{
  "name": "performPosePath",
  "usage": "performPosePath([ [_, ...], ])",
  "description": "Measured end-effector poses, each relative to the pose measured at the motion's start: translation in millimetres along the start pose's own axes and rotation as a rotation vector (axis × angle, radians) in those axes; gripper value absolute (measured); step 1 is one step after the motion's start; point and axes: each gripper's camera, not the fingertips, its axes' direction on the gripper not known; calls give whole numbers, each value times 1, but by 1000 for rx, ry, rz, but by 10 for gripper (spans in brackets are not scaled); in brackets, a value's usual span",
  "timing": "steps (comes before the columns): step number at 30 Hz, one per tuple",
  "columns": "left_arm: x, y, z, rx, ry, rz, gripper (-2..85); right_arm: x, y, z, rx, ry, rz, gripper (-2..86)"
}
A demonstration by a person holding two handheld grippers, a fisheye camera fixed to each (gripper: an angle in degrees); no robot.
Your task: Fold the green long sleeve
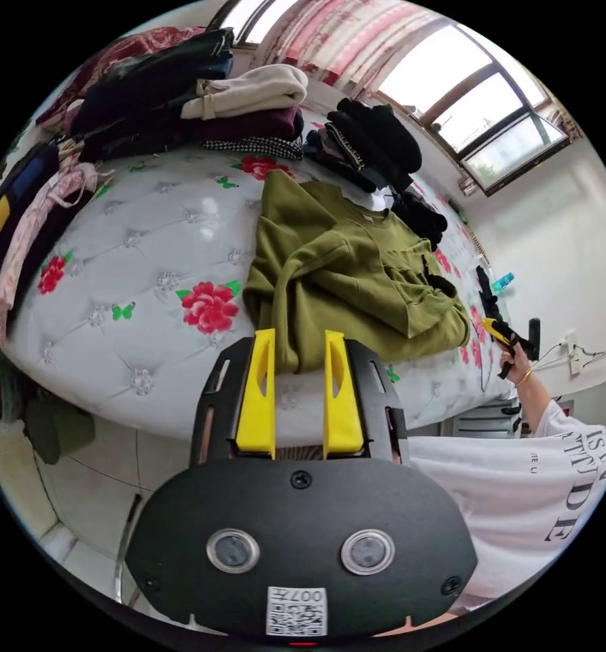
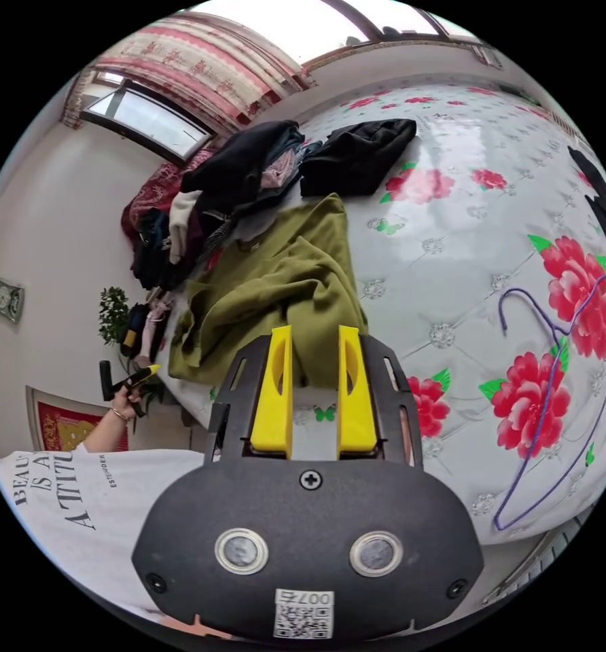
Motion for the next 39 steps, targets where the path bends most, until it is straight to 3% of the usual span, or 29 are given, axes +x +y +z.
performPosePath([
  [4, 0, -41, 18, -28, 21, 91, 153, -8, -28, 32, -80, 65, 24, 66],
  [6, 3, -65, 45, -141, 20, 151, 170, -6, -37, 49, -133, 87, 57, 60],
  [9, -2, -77, 80, -308, -11, 122, 102, -3, -44, 76, -267, 73, 95, 35],
  [15, -32, -64, 35, -208, 164, 55, 29, -38, -44, 5, -252, 105, -104, 13],
  [20, -45, -61, 30, -237, 155, -10, 77, -32, -33, 27, -355, 234, -22, 35],
  [25, 23, -96, -4, -146, 28, 307, 119, -71, -50, 19, -123, 191, -155, 84],
  [28, 72, -118, 12, -130, 64, 489, 127, -86, -69, 62, -237, 230, -239, 91],
  [31, 101, -138, 59, -225, 8, 570, 92, -95, -81, 108, -361, 275, -293, 70],
  [34, 100, -156, 91, -333, -60, 557, 10, -103, -86, 114, -353, 322, -332, 34],
  [37, 65, -179, 62, -264, 160, 406, -3, -93, -97, 87, -262, 262, -261, 15],
  [39, 2, -192, 33, -127, 347, 117, -5, -76, -104, 70, -190, 205, -161, 10],
])
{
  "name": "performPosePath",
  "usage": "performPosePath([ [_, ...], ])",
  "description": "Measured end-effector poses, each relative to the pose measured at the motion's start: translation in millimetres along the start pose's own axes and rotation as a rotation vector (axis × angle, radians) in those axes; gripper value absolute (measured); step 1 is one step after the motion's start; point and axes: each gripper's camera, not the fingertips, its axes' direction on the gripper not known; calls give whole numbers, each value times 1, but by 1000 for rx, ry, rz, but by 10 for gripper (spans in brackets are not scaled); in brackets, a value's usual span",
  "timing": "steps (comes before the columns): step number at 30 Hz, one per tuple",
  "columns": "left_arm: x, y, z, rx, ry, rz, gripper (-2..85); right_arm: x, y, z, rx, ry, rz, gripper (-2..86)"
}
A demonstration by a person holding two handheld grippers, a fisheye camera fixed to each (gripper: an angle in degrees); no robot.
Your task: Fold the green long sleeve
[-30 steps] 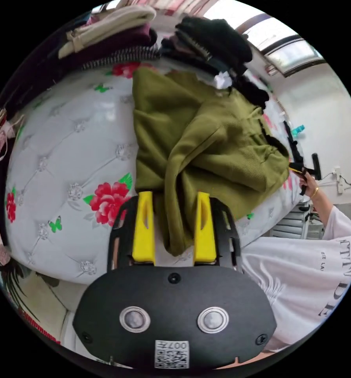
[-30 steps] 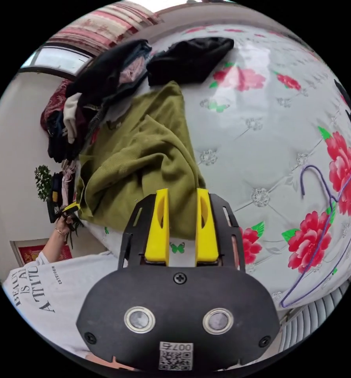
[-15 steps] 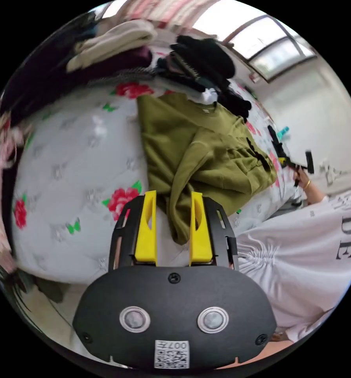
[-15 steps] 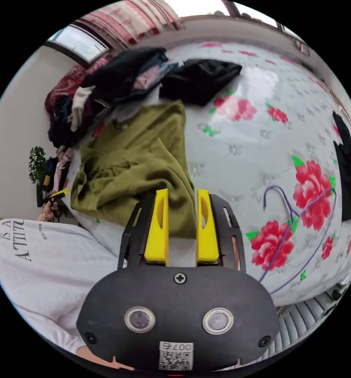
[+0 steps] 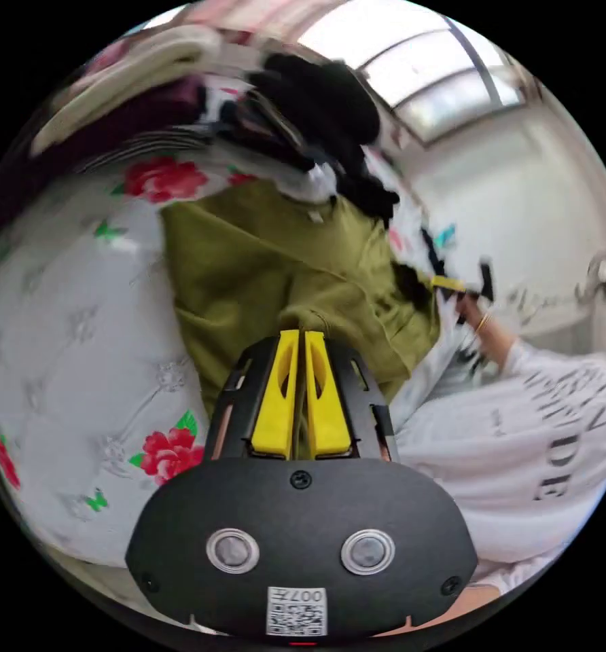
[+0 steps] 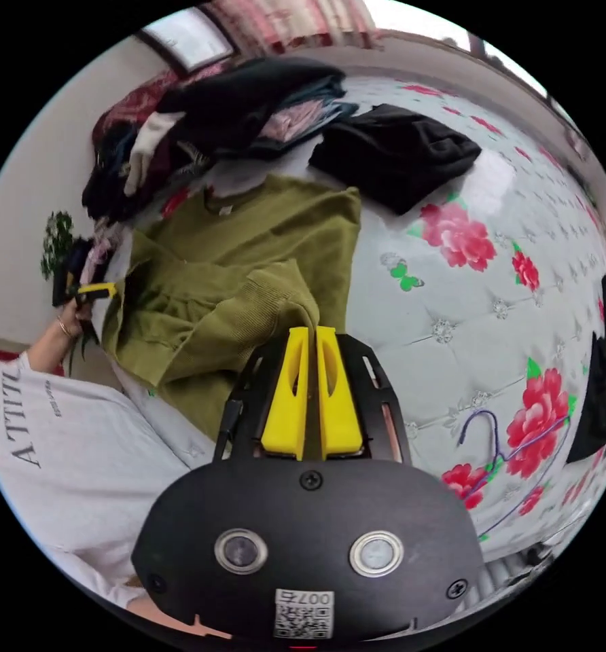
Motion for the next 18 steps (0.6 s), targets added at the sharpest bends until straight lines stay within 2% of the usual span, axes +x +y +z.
performPosePath([
  [3, -60, 16, -27, 143, 91, -287, -2, 53, 0, 1, 83, -194, 283, 11],
  [5, -86, 25, -13, 133, 158, -459, 6, 80, 5, 21, 109, -352, 427, 16],
  [7, -100, 38, -1, 168, 217, -591, 27, 100, 17, 39, 133, -393, 576, 25],
  [10, -93, 54, -9, 253, 206, -583, 46, 97, 33, 25, 189, -385, 516, 46],
  [14, -61, 80, -27, 160, 40, -443, 80, 82, 63, 6, 145, -291, 366, 69],
  [18, -20, 119, -17, 44, -32, -319, 102, 73, 106, 13, 49, -245, 285, 85],
])
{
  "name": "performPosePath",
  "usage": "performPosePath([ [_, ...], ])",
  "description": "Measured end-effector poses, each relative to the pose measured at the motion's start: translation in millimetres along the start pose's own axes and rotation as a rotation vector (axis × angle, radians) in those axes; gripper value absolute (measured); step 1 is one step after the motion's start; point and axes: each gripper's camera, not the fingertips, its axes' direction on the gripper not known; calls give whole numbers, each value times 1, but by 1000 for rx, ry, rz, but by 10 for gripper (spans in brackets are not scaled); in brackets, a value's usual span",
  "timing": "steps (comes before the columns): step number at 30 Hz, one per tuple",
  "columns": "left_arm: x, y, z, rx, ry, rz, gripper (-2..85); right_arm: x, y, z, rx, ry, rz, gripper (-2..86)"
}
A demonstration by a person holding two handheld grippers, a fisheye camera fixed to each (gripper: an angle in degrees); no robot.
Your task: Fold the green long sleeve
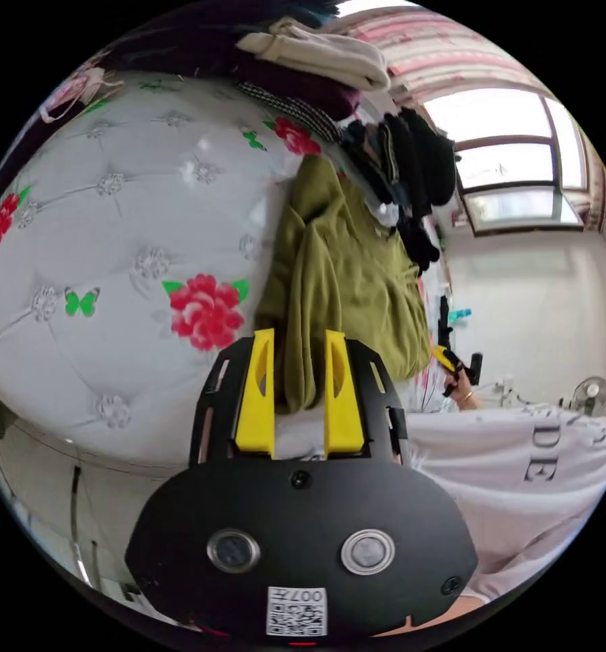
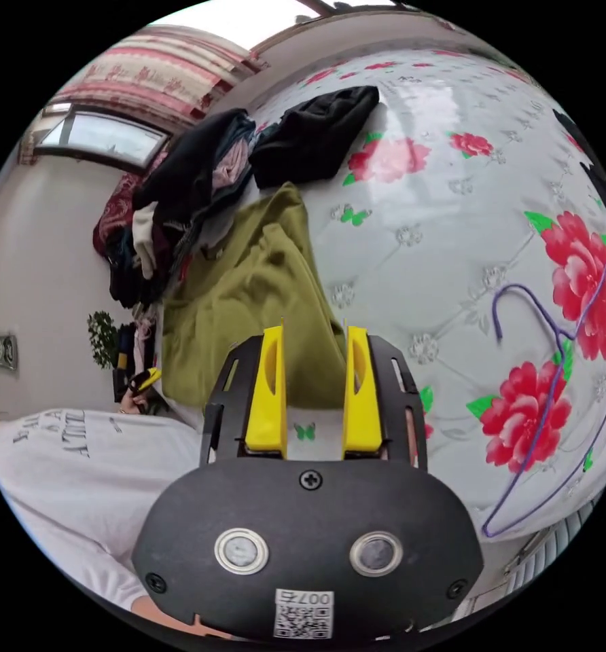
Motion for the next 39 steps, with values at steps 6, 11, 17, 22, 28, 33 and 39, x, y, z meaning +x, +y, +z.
performPosePath([
  [6, 13, 28, 39, -56, -41, 14, 59, 7, 12, 38, -104, -43, -1, 61],
  [11, 9, 19, 17, -115, 94, 62, 14, -4, 16, 5, -60, -73, -78, 35],
  [17, 5, 60, 24, -208, 38, 75, 30, 18, 74, 3, -155, -43, -89, 39],
  [22, -7, 112, 15, 14, 41, -49, 60, 43, 102, 4, -30, -130, 47, 74],
  [28, 1, 123, 25, -60, -120, 41, 89, 36, 88, 36, -171, 3, -8, 89],
  [33, -13, 101, 59, -158, -102, -2, 50, 36, 67, 47, -250, 24, 2, 63],
  [39, -25, 130, -5, -3, 177, 28, 11, 48, 72, -1, -168, -196, -3, 33],
])
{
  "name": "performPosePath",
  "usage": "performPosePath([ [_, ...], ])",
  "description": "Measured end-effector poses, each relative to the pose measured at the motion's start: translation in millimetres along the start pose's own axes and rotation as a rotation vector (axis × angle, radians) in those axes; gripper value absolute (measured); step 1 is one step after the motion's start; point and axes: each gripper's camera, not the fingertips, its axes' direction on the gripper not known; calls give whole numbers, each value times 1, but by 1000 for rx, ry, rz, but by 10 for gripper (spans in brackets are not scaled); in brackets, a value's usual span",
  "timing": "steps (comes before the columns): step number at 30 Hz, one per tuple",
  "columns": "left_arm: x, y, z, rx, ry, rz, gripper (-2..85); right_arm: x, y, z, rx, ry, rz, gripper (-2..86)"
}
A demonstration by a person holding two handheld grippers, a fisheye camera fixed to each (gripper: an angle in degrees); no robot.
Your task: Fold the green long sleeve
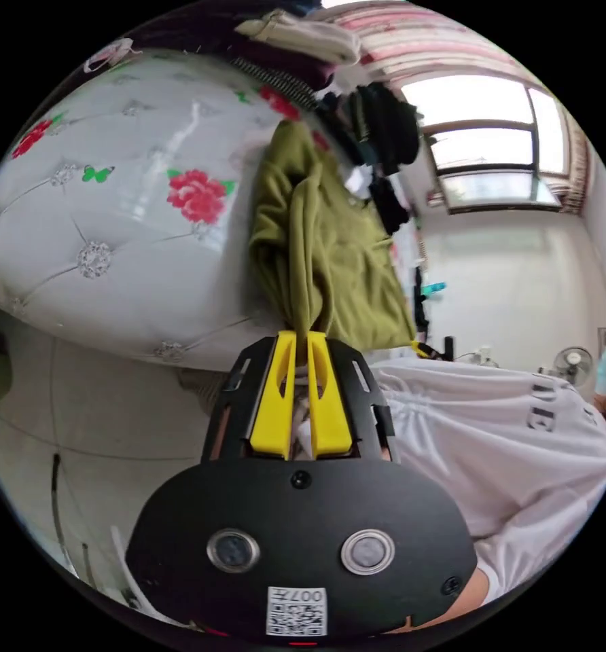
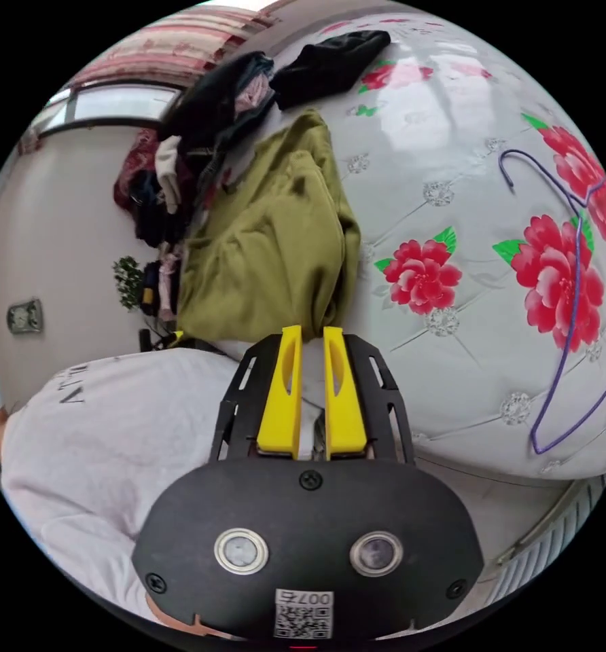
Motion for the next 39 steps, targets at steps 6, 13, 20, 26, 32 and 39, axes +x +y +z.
performPosePath([
  [6, 31, 11, -41, 64, 182, 100, 3, -4, 7, -68, 135, -325, 60, 4],
  [13, -6, -22, -36, 42, 190, 19, 7, -47, -53, -108, 192, 51, -48, 14],
  [20, -63, 20, -34, 0, 121, -137, 10, -13, -37, 3, -97, 304, 22, 71],
  [26, -76, 32, -33, 32, 171, -173, 9, 19, -30, 40, -225, 251, 15, 66],
  [32, -61, 11, -42, 79, 230, -98, 8, 13, -57, 3, -278, 51, -92, 39],
  [39, -17, 3, -69, 221, 344, 6, 4, -12, -49, -83, -48, -200, -183, 23],
])
